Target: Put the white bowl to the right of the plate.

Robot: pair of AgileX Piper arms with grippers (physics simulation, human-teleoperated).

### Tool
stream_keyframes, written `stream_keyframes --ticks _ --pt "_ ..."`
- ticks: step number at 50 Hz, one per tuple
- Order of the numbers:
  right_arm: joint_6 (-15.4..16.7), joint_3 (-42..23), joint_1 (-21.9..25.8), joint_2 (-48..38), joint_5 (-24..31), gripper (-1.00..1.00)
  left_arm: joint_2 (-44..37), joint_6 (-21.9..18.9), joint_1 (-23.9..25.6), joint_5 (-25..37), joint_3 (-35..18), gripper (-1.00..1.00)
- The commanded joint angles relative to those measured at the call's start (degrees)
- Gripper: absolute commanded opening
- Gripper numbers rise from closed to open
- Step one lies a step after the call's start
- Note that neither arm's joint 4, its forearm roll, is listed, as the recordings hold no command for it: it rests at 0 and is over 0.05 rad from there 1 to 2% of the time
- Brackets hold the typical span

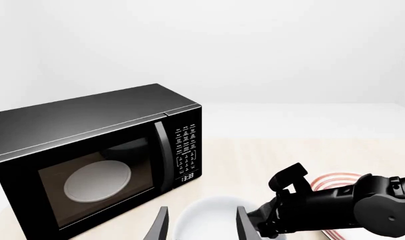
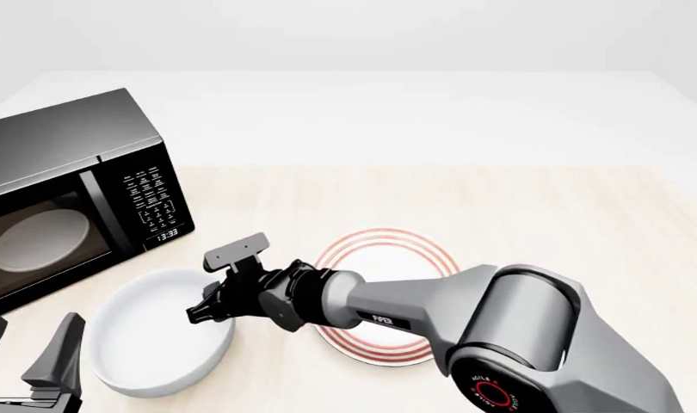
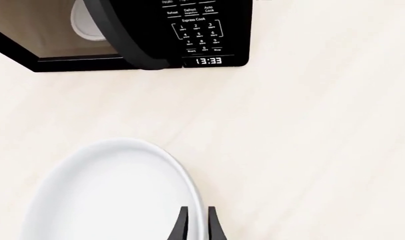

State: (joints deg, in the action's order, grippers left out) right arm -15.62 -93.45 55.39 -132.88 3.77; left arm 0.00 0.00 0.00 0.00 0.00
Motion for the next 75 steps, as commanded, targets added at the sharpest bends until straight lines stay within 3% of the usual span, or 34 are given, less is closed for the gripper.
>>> stream_keyframes --ticks 1,8,25,39,50,62,75 --pt "-1.32 1.20 0.78 -0.47 -0.34 -1.00 0.00 0.00 0.00 0.00 0.00 1.00" --pt "-0.30 2.25 -0.08 1.58 0.00 -1.00 0.00 0.00 0.00 0.00 0.00 1.00" --pt "4.51 16.67 -4.61 21.16 -1.82 -1.00 0.00 0.00 0.00 0.00 0.00 1.00" --pt "6.42 25.39 -9.01 30.31 -3.61 -1.00 0.00 0.00 0.00 0.00 0.00 1.00" --pt "7.95 35.43 -18.70 41.51 -5.26 -1.00 0.00 0.00 0.00 0.00 0.00 1.00" --pt "7.28 44.85 -29.66 51.65 -7.99 -1.00 0.00 0.00 0.00 0.00 0.00 1.00" --pt "6.41 51.18 -38.60 53.34 -12.28 -1.00 0.00 0.00 0.00 0.00 0.00 1.00"
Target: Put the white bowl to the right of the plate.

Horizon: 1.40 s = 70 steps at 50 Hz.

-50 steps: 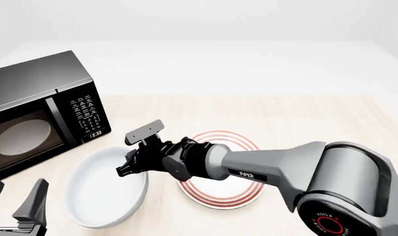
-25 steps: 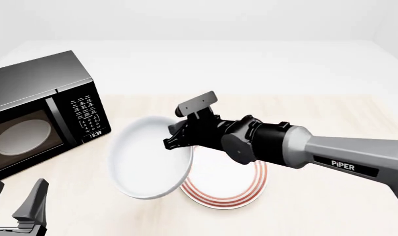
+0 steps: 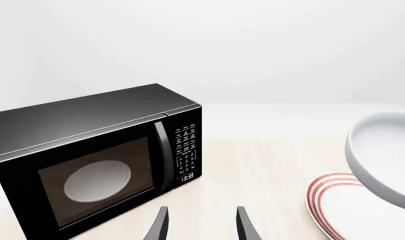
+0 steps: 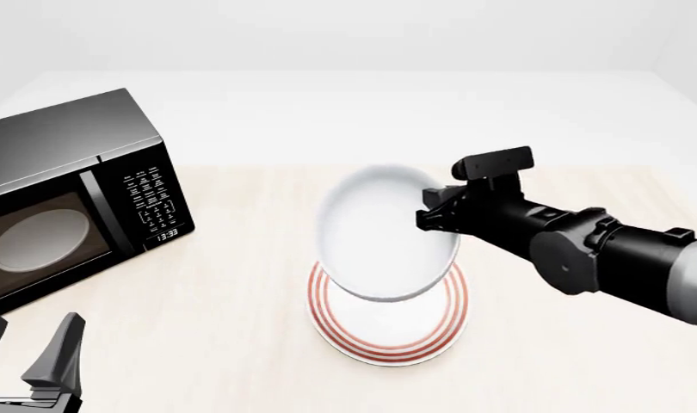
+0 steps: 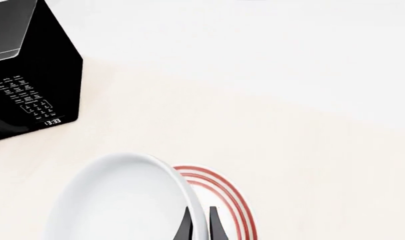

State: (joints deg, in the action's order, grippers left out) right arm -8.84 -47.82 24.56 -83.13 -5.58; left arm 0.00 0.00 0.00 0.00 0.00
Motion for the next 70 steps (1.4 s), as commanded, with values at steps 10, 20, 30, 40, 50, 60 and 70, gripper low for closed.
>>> stream_keyframes --ticks 10,20,30,40,50,60,70 --pt "-1.40 9.20 -13.89 4.46 -5.93 -1.00 0.00 0.00 0.00 0.00 0.00 1.00" --pt "-1.97 11.84 -19.58 5.28 -7.75 -1.00 0.00 0.00 0.00 0.00 0.00 1.00" --pt "-2.52 14.90 -25.19 7.69 -8.74 -1.00 0.00 0.00 0.00 0.00 0.00 1.00" --pt "-3.99 19.42 -31.23 8.64 -12.13 -1.00 0.00 0.00 0.00 0.00 0.00 1.00" --pt "-5.13 23.92 -34.54 5.42 -18.06 -1.00 0.00 0.00 0.00 0.00 0.00 1.00" --pt "-5.88 26.22 -37.38 -0.77 -24.47 -1.00 0.00 0.00 0.00 0.00 0.00 1.00" --pt "-6.84 27.29 -39.28 -3.69 -28.04 -1.00 0.00 0.00 0.00 0.00 0.00 1.00"
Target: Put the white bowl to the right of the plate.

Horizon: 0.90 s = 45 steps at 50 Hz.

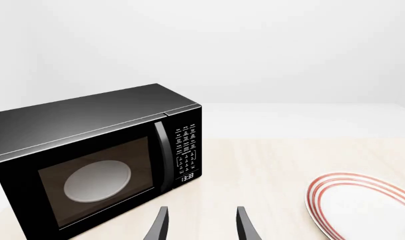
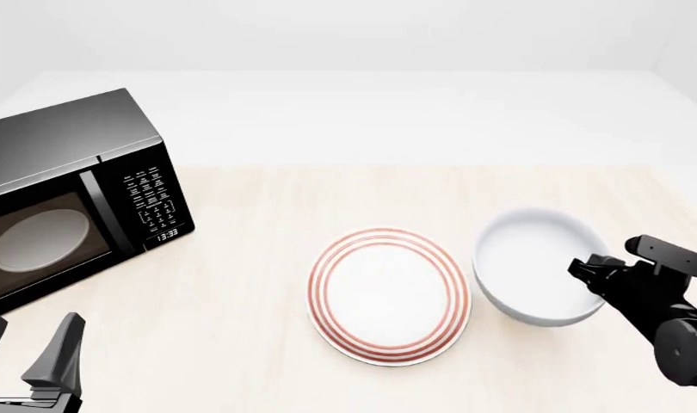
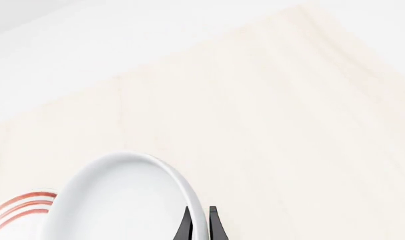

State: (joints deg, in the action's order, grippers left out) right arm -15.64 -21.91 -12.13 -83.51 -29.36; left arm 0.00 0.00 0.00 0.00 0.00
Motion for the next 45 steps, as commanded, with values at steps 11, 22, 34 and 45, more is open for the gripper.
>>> stream_keyframes --ticks 11,22,34,45 --pt "-0.44 2.39 -5.22 -6.84 -7.84 -1.00 0.00 0.00 0.00 0.00 0.00 1.00" --pt "-0.82 3.66 -6.88 -11.24 -12.16 -1.00 0.00 0.00 0.00 0.00 0.00 1.00" --pt "-1.25 3.63 -7.92 -16.72 -16.27 -1.00 0.00 0.00 0.00 0.00 0.00 1.00" --pt "-2.22 4.25 -6.37 -16.77 -17.26 1.00 0.00 0.00 0.00 0.00 0.00 1.00"
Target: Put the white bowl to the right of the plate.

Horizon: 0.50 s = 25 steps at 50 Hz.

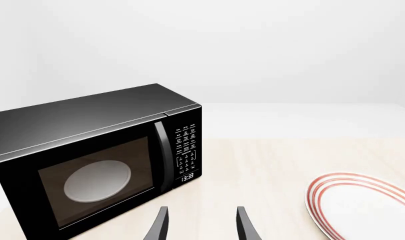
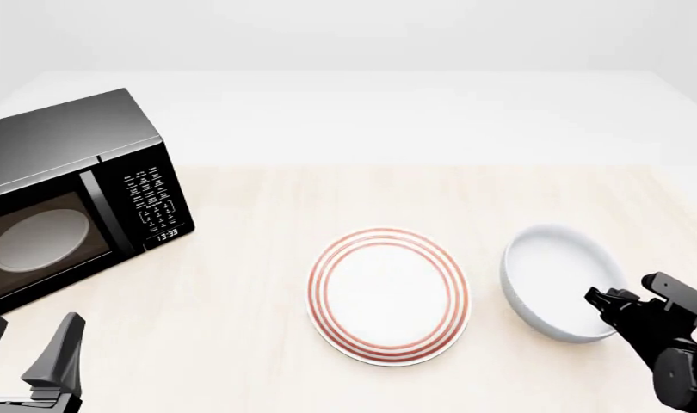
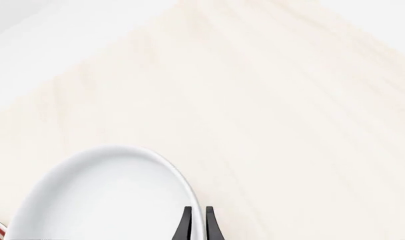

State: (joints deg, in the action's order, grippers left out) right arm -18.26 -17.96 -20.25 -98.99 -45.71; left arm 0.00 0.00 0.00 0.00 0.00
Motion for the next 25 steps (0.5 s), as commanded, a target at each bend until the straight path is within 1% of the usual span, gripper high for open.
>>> stream_keyframes --ticks 1,7,12,14,19,21,23,25 --pt "0.49 0.37 1.93 -0.71 -0.53 1.00 0.00 0.00 0.00 0.00 0.00 1.00" --pt "0.26 1.74 2.39 5.68 2.53 1.00 0.00 0.00 0.00 0.00 0.00 1.00" --pt "0.59 2.95 3.34 17.69 10.17 1.00 0.00 0.00 0.00 0.00 0.00 1.00" --pt "1.14 2.93 3.62 24.11 15.31 1.00 0.00 0.00 0.00 0.00 0.00 1.00" --pt "1.79 2.64 4.06 33.67 22.95 1.00 0.00 0.00 0.00 0.00 0.00 1.00" --pt "1.80 2.55 4.70 36.92 25.50 1.00 0.00 0.00 0.00 0.00 0.00 1.00" --pt "2.27 2.10 5.46 41.96 29.90 1.00 0.00 0.00 0.00 0.00 0.00 1.00" --pt "2.46 1.95 6.05 44.70 32.21 1.00 0.00 0.00 0.00 0.00 0.00 1.00"
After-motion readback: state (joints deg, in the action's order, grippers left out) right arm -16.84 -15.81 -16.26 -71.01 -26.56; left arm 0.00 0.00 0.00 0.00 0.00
